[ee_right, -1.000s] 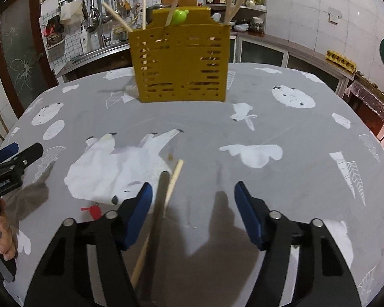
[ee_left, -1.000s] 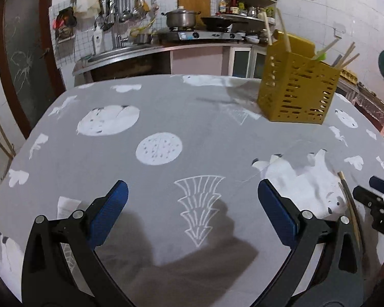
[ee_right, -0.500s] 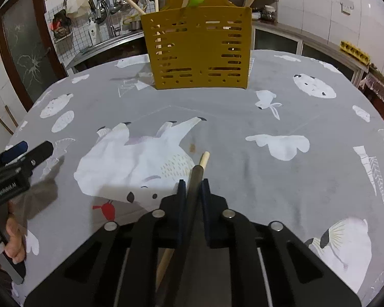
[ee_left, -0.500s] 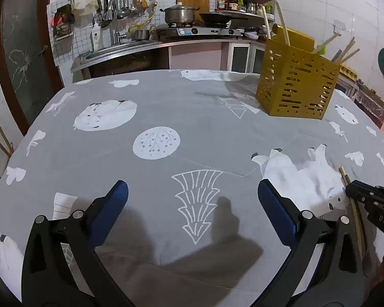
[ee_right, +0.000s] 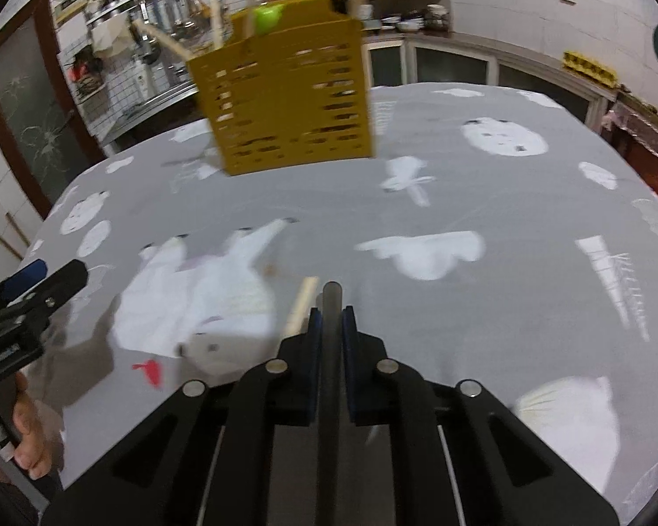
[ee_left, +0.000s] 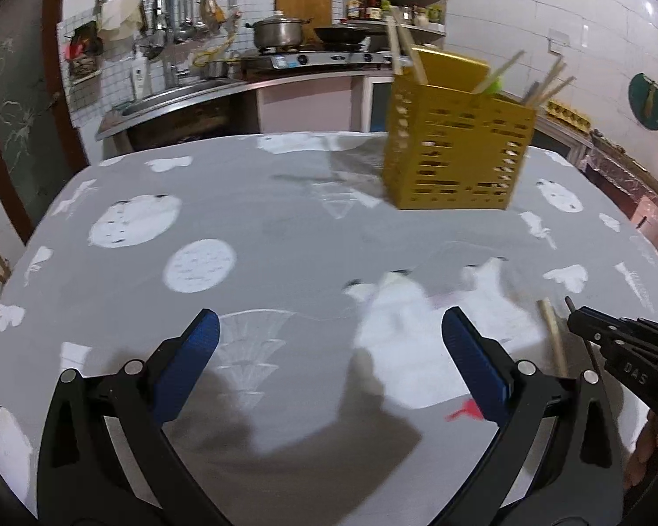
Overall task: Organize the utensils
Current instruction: 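Grasp a wooden chopstick with the left tool while the right tool holds the dark chopstick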
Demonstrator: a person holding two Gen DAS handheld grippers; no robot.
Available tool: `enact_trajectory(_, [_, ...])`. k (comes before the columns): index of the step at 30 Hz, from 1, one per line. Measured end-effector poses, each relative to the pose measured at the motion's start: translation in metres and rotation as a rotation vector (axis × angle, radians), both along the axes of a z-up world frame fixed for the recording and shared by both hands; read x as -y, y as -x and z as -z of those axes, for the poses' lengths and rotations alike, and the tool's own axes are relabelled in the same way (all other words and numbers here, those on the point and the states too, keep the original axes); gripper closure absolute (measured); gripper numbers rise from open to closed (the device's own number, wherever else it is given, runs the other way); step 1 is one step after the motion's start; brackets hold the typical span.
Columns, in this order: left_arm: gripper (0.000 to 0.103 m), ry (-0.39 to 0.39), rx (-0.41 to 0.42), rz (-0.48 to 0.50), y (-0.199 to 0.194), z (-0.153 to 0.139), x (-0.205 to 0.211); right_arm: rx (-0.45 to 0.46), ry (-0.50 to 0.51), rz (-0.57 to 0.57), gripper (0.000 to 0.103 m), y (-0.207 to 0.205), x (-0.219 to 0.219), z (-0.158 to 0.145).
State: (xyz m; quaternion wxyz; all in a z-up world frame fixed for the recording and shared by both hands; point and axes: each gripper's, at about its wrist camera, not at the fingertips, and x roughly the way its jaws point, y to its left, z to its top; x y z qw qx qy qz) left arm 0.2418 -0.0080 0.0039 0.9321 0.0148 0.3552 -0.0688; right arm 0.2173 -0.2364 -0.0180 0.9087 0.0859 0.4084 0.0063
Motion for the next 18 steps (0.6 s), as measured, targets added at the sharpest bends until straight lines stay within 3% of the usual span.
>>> enact_trajectory(8, [0.005, 0.065, -0.083, 0.086, -0.009, 0.008, 0.061, -0.012, 0.037, 0.104, 0.093, 0.004, 0.059, -0.002])
enact_trajectory(11, [0.006, 0.048, -0.103, 0.123, -0.009, 0.013, 0.085, -0.025, 0.065, 0.127, 0.093, 0.005, 0.073, 0.003])
enact_trajectory(15, [0.022, 0.021, -0.157, 0.172, -0.012, 0.023, 0.116, -0.041, 0.062, 0.142, 0.093, 0.008, 0.086, 0.013])
enact_trajectory(18, [0.032, -0.01, -0.196, 0.142, -0.015, 0.028, 0.131, -0.034, 0.061, 0.146, 0.093, 0.008, 0.088, 0.013])
